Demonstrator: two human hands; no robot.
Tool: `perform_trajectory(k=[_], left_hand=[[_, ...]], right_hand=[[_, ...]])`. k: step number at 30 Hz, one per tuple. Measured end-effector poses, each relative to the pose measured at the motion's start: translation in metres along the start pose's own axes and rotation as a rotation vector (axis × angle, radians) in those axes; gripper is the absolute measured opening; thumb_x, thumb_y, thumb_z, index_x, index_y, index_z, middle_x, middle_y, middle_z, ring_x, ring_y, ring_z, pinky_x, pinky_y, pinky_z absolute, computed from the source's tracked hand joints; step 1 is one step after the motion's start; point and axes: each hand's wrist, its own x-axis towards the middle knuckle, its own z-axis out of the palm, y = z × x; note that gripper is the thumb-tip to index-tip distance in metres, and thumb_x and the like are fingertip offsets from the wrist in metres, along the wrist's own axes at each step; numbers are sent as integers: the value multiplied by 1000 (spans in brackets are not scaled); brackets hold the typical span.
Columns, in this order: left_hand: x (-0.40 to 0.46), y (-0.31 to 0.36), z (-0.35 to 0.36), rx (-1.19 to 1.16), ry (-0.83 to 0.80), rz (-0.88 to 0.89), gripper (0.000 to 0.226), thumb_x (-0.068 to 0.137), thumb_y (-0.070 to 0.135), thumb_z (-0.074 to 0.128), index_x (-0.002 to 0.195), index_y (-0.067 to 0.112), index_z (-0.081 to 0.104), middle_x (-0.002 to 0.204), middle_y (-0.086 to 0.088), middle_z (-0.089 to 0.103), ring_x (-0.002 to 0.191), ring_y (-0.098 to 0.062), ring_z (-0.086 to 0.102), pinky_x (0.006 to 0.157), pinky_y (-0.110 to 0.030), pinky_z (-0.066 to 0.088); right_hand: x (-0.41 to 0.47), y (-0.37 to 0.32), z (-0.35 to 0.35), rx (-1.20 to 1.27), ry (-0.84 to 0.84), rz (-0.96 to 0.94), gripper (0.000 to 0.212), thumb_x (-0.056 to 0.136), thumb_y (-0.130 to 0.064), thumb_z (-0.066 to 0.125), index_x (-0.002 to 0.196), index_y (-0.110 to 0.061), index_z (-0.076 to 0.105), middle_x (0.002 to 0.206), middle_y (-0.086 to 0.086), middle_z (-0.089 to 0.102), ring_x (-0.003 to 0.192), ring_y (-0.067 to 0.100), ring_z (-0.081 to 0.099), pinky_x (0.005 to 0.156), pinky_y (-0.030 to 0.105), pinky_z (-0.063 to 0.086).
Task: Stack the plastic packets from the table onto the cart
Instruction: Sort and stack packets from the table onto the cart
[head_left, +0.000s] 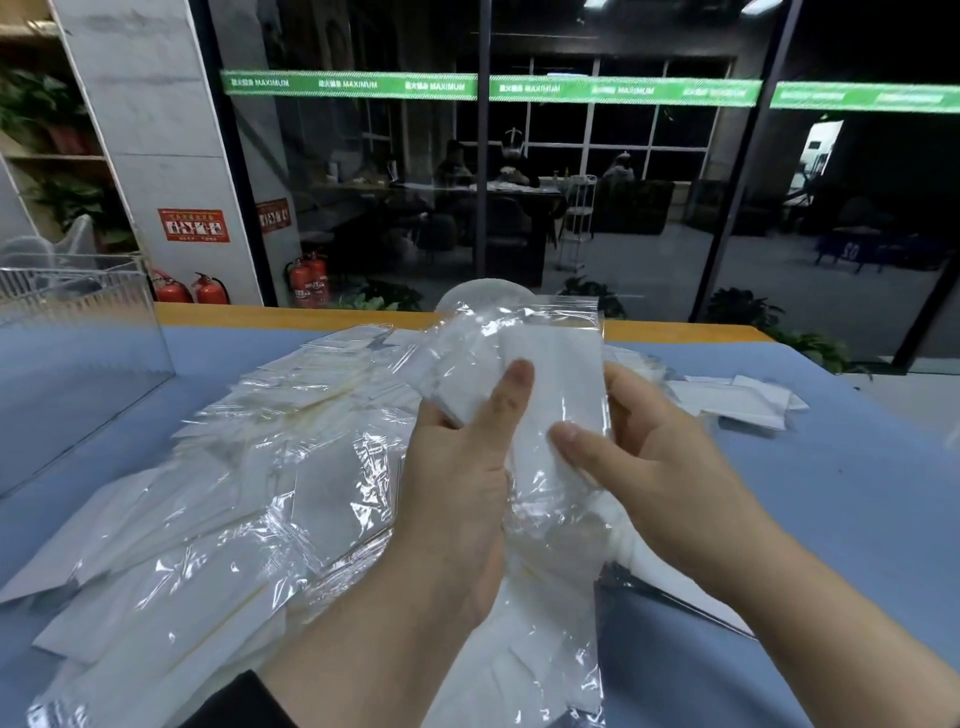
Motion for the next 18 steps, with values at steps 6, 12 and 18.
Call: perform_trajectory(k=[6,12,18], left_hand=[[-13,-1,8,69,-73,20,29,93,24,69,122,18,67,109,-11,77,102,-32,74,95,-55,56],[-34,-12,29,283,-263,41,49,88,47,67,128,20,64,116,-6,75,110,-25,71,103,-53,52],[-62,-12,67,359,-122,176,51,79,87,43,106,48,62,107,19,72,102,2,67,99,-37,50]], right_hand=[[-12,-10,-4,15,-97,19,33,96,-17,66,124,-32,59,110,-14,73,100,6,70,78,21,54],[-57,-31,-37,-13,42,67,41,91,-8,72,122,-29,58,108,-11,75,99,9,72,79,24,57],[-127,-77,-121,-722,-46,219,42,87,-26,76,111,-55,59,101,-21,71,87,8,70,80,39,59]])
